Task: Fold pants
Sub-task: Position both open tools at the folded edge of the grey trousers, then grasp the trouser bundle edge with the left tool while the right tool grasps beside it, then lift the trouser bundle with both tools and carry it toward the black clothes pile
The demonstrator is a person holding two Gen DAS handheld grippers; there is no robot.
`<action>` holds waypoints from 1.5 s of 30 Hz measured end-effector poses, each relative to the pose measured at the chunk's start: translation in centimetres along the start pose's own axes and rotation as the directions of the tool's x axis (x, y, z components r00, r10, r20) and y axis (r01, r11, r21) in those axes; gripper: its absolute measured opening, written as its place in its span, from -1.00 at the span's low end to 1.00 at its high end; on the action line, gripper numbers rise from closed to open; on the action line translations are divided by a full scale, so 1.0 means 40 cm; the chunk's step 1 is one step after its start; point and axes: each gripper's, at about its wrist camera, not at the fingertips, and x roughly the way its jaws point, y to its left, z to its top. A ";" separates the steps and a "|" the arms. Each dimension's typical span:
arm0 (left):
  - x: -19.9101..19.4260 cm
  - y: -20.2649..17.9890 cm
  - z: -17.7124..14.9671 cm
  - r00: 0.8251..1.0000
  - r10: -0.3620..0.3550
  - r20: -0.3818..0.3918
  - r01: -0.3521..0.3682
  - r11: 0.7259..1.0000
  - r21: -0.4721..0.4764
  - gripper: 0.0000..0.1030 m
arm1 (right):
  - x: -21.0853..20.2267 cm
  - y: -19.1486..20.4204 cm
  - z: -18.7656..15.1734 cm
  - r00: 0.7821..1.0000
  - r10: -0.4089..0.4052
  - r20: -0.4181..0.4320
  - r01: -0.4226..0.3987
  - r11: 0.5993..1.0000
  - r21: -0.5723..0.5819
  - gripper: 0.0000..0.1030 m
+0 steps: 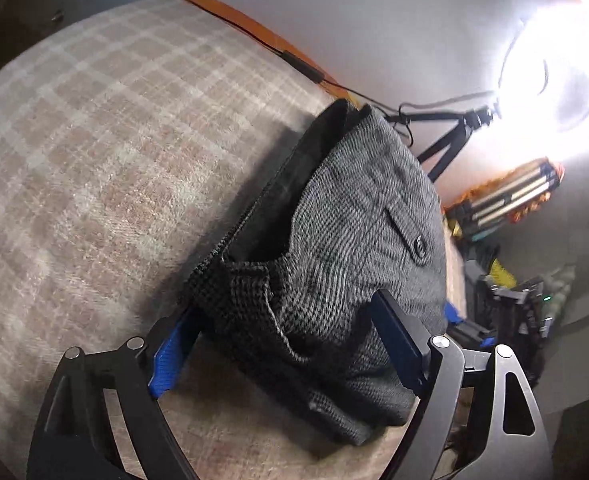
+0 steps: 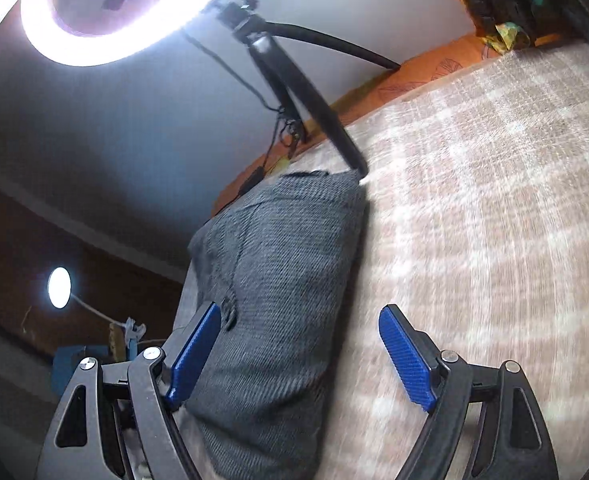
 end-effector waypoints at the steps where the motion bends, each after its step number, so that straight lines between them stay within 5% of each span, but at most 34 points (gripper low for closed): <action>1: 0.002 0.003 0.005 1.000 -0.009 0.003 0.009 1.000 -0.014 0.62 | 0.011 -0.008 0.008 1.000 0.006 -0.006 -0.006 1.000 0.010 0.60; 9: 0.009 -0.020 0.014 0.999 0.022 0.045 -0.024 0.999 0.048 0.53 | 0.104 -0.008 0.070 0.998 0.055 -0.016 -0.055 0.998 0.028 0.50; 11: 0.011 -0.029 0.018 0.998 0.029 0.056 -0.034 0.997 0.075 0.07 | 0.131 0.007 0.084 0.999 0.048 -0.020 -0.048 0.999 0.015 0.50; 17: 0.026 -0.047 0.023 0.997 0.033 0.067 -0.041 0.993 0.110 -0.34 | 0.170 0.041 0.092 0.999 0.024 -0.022 -0.024 0.999 -0.025 0.51; 20: 0.024 -0.069 0.022 0.994 0.047 0.098 -0.061 0.987 0.151 -0.48 | 0.172 0.040 0.091 1.000 0.016 -0.022 -0.016 1.000 -0.019 0.21; 24: 0.018 -0.081 0.020 0.991 0.056 0.121 -0.079 0.978 0.193 -0.50 | 0.152 0.039 0.090 1.000 -0.001 -0.010 0.001 0.999 -0.036 -0.18; 29: 0.012 -0.106 0.012 0.986 0.073 0.153 -0.110 0.963 0.248 -0.55 | 0.136 0.097 0.082 0.997 -0.074 0.023 0.076 0.988 -0.132 -0.41; 45: -0.054 -0.134 -0.003 0.979 0.023 0.202 -0.085 0.948 0.307 -0.61 | 0.064 0.280 0.024 0.984 -0.140 0.112 0.169 0.929 -0.330 -0.54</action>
